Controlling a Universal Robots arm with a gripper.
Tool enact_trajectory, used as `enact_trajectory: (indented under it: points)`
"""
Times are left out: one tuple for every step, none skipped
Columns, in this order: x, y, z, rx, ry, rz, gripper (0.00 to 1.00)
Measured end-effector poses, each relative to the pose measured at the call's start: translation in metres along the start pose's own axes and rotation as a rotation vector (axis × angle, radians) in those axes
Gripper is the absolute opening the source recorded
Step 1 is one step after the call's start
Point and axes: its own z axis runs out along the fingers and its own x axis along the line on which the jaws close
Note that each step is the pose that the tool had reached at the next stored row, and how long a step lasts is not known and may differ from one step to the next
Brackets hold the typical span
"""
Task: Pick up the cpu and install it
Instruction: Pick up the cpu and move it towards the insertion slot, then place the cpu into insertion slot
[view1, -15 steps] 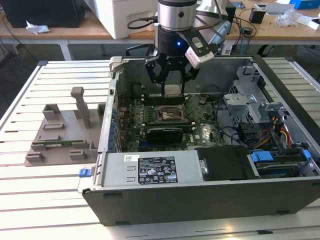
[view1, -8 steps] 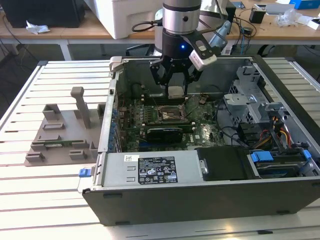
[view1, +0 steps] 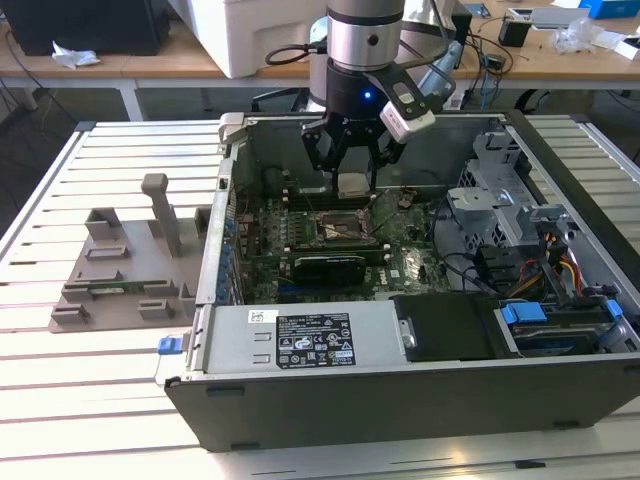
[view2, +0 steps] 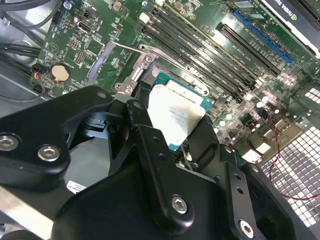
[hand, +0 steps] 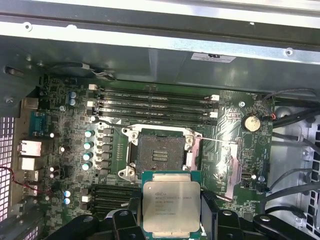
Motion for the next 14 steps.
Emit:
enact_trajectory:
  points:
    - [0.0, 0.0, 0.0, 0.0, 0.0, 0.0, 0.55]
    - [0.0, 0.0, 0.0, 0.0, 0.0, 0.0, 0.55]
    - [0.0, 0.0, 0.0, 0.0, 0.0, 0.0, 0.55]
    - [-0.0001, 0.0, 0.0, 0.0, 0.0, 0.0, 0.55]
    - [-0.0001, 0.0, 0.0, 0.0, 0.0, 0.0, 0.55]
    - [-0.0001, 0.0, 0.0, 0.0008, 0.0, 0.005, 0.55]
    - [-0.0001, 0.0, 0.0, 0.0017, 0.0003, 0.025, 0.55]
    - [-0.0001, 0.0, 0.0, 0.0021, 0.0005, 0.038, 0.55]
    - [-0.0001, 0.0, 0.0, 0.0025, 0.0006, 0.052, 0.55]
    - [-0.0001, 0.0, 0.0, 0.0032, 0.0009, 0.075, 0.55]
    - [-0.0001, 0.0, 0.0, 0.0036, 0.001, 0.086, 0.55]
    - [-0.0001, 0.0, 0.0, 0.0043, 0.0012, 0.105, 0.55]
    - [-0.0001, 0.0, 0.0, 0.0047, 0.0014, 0.122, 0.55]
    - [-0.0001, 0.0, 0.0001, 0.0051, 0.0016, 0.137, 0.55]
